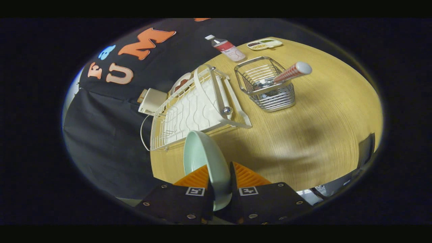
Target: Take the plate from the dish rack, then take the spoon from the basket and place it into the plate.
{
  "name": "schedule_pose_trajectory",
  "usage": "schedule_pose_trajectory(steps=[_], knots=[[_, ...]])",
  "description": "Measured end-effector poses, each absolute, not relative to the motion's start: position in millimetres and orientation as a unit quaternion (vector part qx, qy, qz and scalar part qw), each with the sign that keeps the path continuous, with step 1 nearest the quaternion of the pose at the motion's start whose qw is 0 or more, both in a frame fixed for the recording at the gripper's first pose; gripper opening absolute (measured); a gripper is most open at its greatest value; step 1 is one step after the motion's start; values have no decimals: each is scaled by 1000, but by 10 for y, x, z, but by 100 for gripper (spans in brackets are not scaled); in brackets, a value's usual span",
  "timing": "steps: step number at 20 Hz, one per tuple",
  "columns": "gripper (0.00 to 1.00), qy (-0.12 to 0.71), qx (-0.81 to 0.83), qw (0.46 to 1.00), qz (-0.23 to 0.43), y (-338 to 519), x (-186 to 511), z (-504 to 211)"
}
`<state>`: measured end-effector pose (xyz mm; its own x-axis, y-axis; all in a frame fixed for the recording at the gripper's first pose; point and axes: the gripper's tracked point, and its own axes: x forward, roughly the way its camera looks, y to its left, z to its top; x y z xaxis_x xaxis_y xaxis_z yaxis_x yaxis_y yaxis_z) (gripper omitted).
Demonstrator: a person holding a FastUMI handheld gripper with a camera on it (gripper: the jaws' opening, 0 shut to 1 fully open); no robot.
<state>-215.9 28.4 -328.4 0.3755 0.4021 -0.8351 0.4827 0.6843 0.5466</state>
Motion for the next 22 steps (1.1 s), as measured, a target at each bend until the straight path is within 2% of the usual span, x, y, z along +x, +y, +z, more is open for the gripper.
schedule_pose_trajectory(steps=[7,12,14,15,17,20,22], knots=[[28,538,418,730,-63,144,-2125,-3475],[43,491,397,770,-92,-162,-1967,-3346],[55,453,376,801,-105,-331,-1844,-3245],[68,439,360,815,-112,-408,-1812,-3205],[78,427,323,836,-121,-539,-1786,-3157],[85,409,264,861,-149,-764,-1755,-3113],[86,376,228,882,-170,-937,-1687,-2981]])
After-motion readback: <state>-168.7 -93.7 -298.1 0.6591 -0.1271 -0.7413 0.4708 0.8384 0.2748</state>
